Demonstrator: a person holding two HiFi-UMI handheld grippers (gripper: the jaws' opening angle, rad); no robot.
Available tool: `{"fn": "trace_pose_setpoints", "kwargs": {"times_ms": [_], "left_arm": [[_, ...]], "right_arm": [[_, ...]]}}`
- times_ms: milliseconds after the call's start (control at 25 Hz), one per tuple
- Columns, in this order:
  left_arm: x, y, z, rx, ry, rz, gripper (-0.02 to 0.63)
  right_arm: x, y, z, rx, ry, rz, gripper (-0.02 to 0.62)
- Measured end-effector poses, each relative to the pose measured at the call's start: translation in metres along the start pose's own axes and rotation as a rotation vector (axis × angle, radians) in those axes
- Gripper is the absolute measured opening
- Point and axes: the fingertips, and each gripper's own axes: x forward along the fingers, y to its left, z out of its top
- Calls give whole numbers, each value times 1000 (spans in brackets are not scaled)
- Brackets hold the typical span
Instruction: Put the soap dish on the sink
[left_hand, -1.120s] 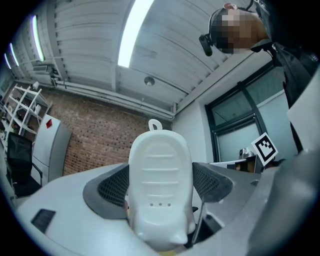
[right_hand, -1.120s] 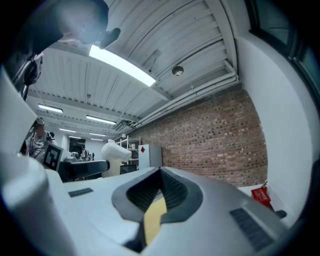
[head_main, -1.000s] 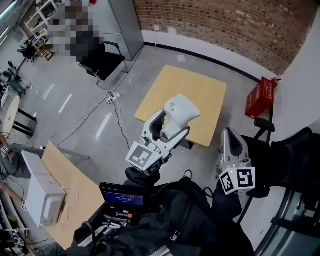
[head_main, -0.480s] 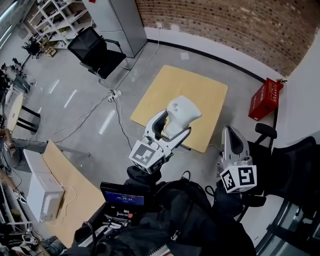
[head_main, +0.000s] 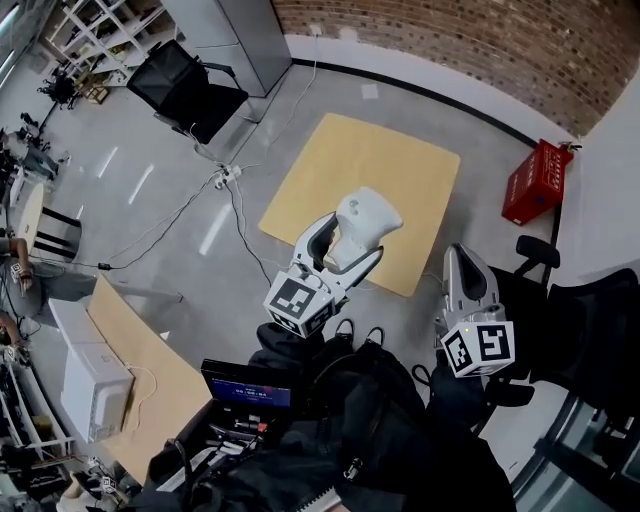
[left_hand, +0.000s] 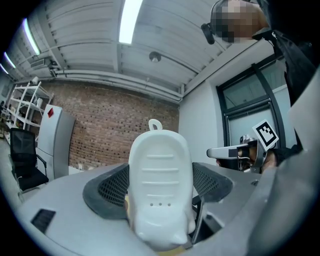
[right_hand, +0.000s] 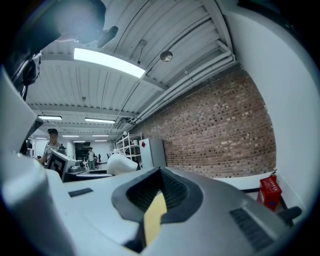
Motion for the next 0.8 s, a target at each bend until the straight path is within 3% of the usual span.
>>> {"fn": "trace_pose_setpoints", "kwargs": {"times_ms": [360, 800], "left_arm": [[11, 35, -66, -1, 171, 16, 391], [30, 78, -194, -63, 423, 31, 391]], "right_arm": [[17, 4, -24, 14, 71, -35, 5], [39, -4, -55, 22, 162, -86, 5]]}}
